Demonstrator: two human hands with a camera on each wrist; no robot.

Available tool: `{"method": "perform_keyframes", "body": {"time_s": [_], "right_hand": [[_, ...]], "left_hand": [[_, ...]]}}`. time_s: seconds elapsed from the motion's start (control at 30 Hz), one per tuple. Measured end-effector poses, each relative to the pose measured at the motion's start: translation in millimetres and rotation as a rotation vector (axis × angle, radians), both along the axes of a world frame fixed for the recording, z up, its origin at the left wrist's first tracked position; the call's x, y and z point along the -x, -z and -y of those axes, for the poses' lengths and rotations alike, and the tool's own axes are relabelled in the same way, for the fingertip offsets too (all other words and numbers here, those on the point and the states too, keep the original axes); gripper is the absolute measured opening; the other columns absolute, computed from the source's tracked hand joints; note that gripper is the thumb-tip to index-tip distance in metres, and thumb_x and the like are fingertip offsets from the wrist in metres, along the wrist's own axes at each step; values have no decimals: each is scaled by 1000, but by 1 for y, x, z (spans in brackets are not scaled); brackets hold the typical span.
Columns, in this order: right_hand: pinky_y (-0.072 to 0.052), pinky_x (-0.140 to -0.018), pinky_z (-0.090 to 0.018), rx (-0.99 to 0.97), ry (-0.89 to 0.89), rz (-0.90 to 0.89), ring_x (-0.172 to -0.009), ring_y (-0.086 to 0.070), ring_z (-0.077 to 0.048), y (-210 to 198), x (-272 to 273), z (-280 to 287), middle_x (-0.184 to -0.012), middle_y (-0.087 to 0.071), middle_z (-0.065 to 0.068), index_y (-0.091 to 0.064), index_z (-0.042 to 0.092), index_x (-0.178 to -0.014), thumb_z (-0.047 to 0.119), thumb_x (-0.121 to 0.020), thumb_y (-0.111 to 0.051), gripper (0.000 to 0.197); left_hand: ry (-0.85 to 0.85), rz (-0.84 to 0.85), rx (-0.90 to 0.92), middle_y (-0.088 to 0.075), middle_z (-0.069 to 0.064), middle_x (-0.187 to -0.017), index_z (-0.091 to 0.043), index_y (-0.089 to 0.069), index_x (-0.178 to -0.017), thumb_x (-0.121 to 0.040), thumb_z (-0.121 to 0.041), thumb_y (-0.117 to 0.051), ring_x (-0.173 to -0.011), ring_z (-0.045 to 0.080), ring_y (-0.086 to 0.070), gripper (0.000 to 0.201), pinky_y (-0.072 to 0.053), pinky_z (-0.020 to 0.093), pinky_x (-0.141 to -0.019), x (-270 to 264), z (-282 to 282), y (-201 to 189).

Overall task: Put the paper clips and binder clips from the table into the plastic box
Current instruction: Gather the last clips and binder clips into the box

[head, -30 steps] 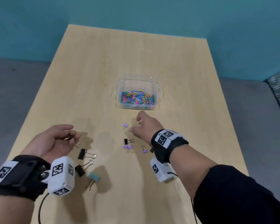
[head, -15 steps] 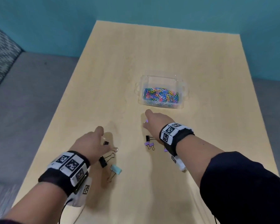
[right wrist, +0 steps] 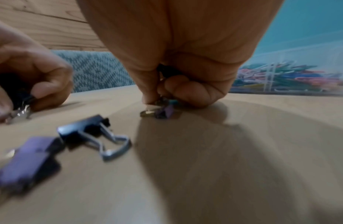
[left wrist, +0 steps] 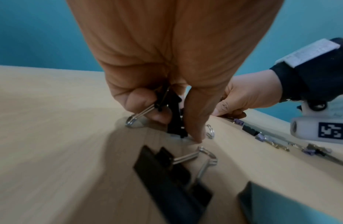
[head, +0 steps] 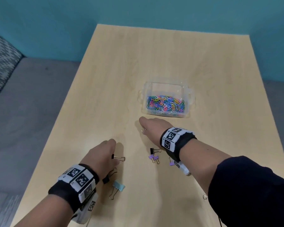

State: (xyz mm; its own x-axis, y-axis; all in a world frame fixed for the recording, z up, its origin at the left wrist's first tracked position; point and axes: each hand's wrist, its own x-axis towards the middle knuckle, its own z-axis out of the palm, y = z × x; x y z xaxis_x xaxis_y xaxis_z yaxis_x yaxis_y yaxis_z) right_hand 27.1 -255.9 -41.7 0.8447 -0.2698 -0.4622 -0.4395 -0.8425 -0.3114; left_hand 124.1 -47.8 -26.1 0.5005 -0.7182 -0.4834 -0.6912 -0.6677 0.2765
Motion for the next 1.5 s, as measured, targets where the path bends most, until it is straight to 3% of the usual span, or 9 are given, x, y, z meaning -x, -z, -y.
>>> {"method": "perform_keyframes", "body": {"time_s": [0.2, 0.37, 0.67, 0.8, 0.9, 1.0, 1.1, 1.3, 1.5], "right_hand": [[-31, -46, -29, 102, -112, -11, -57, -47, -26, -5, 1, 9, -66, -43, -5, -38, 11, -94, 18, -88, -43, 10], [-36, -49, -32, 146, -207, -2, -61, -51, -30, -12, 14, 14, -64, -43, -5, -38, 13, -102, 20, -88, -46, 18], [-48, -72, -35, -82, 689, 306, -87, -61, -34, -61, -9, 129, -95, -65, -17, -59, 7, -96, 15, -91, -43, 19], [-59, -73, -42, -454, 898, 307, -74, -64, -30, -63, -28, 147, -92, -63, -16, -59, 5, -101, 23, -93, -52, 21], [-55, -82, -50, -322, 787, 260, -85, -66, -35, -70, -23, 143, -95, -63, -13, -60, 4, -108, 34, -92, -52, 35], [-51, -76, -38, -115, 648, 348, -84, -61, -27, -77, -4, 121, -97, -65, -7, -59, 13, -107, 31, -91, -49, 26], [-48, -70, -34, -151, 452, 314, -81, -56, -23, -73, 19, 72, -88, -64, -4, -58, 18, -99, 27, -91, -49, 15], [-49, -64, -40, 72, -76, 3, -84, -47, -27, -26, 42, -2, -104, -43, -7, -45, 18, -110, 6, -82, -51, 30], [-46, -59, -39, 165, -139, 28, -81, -44, -28, -6, 43, -16, -100, -41, -10, -46, 11, -104, -11, -69, -52, 42]], "left_hand": [[-79, -124, 49, -60, -5, -73, -23, -50, -81, -86, -22, -55, -67, 16, -55, 7, -42, 27, -57, -17, 33, -11], [-50, -53, 277, -61, -2, -75, -18, -59, -77, -82, -19, -62, -73, 20, -56, 6, -37, 27, -61, -44, 123, -46], [-72, -172, 390, -67, 3, -82, -23, -58, -74, -79, -6, -55, -78, 25, -66, 18, -54, 33, -68, -51, 261, -48], [-196, -307, 507, -67, 1, -96, -20, -64, -92, -85, -13, -56, -73, 23, -69, 13, -58, 37, -72, -45, 251, -46], [-296, -385, 624, -64, 2, -94, -13, -63, -94, -87, -11, -56, -76, 24, -68, 10, -55, 24, -56, -46, 216, -56], [-298, -327, 591, -64, -2, -84, -17, -63, -88, -87, -17, -59, -77, 22, -66, 4, -57, 34, -63, -51, 152, -61], [-128, -61, 262, -62, -5, -84, -25, -57, -82, -86, -33, -58, -73, 14, -59, 9, -44, 31, -64, -47, 79, -53], [44, -34, -168, -48, -7, -86, -28, -42, -79, -79, -45, -61, -68, 9, -52, 25, -39, 23, -57, -3, -11, -38], [2, 34, -112, -41, -7, -82, -24, -34, -77, -77, -23, -62, -66, 12, -45, 28, -31, 24, -54, 16, -27, -7]]}}
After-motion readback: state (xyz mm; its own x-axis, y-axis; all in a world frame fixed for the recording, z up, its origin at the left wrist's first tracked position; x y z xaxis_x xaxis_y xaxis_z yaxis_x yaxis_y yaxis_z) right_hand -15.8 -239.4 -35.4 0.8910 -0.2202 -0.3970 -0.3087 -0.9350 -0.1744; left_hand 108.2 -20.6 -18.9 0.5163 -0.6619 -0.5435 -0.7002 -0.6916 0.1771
